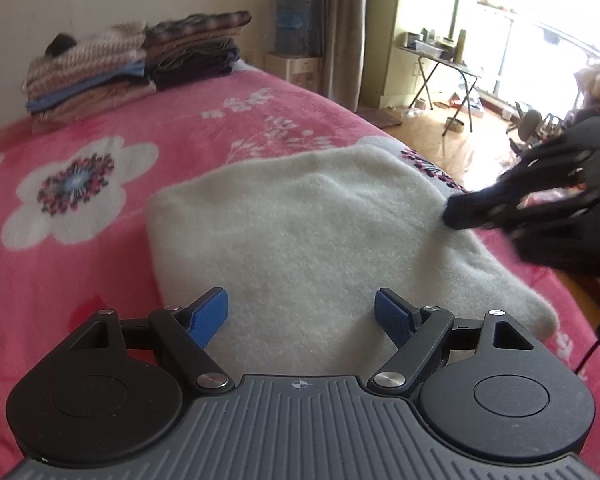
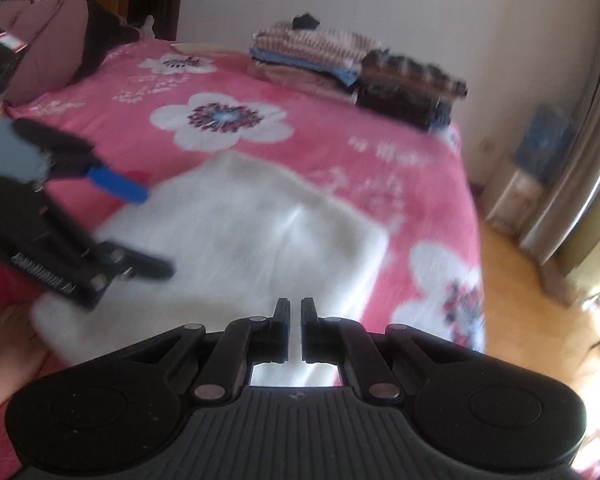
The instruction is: Fold clothes
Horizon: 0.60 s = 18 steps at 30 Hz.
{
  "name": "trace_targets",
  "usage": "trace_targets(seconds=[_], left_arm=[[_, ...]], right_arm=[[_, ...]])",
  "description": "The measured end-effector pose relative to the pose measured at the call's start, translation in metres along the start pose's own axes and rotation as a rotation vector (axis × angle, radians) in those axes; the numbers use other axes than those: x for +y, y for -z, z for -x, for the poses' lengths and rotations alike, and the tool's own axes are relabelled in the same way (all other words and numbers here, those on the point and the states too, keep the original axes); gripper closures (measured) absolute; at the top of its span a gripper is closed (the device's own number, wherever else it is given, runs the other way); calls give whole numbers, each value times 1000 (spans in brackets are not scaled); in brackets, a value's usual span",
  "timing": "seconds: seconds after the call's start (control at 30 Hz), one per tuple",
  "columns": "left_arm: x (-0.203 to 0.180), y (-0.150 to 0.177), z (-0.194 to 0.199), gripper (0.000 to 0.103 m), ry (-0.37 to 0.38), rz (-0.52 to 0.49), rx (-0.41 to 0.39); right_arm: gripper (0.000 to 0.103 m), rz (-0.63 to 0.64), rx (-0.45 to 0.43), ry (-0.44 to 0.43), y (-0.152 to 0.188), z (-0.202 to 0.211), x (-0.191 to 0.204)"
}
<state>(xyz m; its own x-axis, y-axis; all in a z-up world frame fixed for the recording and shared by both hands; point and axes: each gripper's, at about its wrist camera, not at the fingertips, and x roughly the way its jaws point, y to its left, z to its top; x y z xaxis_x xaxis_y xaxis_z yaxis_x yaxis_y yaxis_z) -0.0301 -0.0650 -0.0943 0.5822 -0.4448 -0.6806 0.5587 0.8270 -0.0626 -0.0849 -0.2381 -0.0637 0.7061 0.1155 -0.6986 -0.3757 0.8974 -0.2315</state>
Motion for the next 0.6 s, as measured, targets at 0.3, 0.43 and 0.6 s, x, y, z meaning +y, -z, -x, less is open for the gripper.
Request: trace_targets(seconds=[0.3, 0.43, 0.6], left_arm=[[4, 6, 4, 20, 16, 27, 0], [4, 7, 4, 20, 19, 24, -3], [1, 10, 5, 19, 22, 11, -4]], right_arm=[[100, 6, 20, 41, -16, -28, -9], [100, -76, 40, 63, -22, -53, -31], [100, -91, 44, 49, -21, -84, -33]])
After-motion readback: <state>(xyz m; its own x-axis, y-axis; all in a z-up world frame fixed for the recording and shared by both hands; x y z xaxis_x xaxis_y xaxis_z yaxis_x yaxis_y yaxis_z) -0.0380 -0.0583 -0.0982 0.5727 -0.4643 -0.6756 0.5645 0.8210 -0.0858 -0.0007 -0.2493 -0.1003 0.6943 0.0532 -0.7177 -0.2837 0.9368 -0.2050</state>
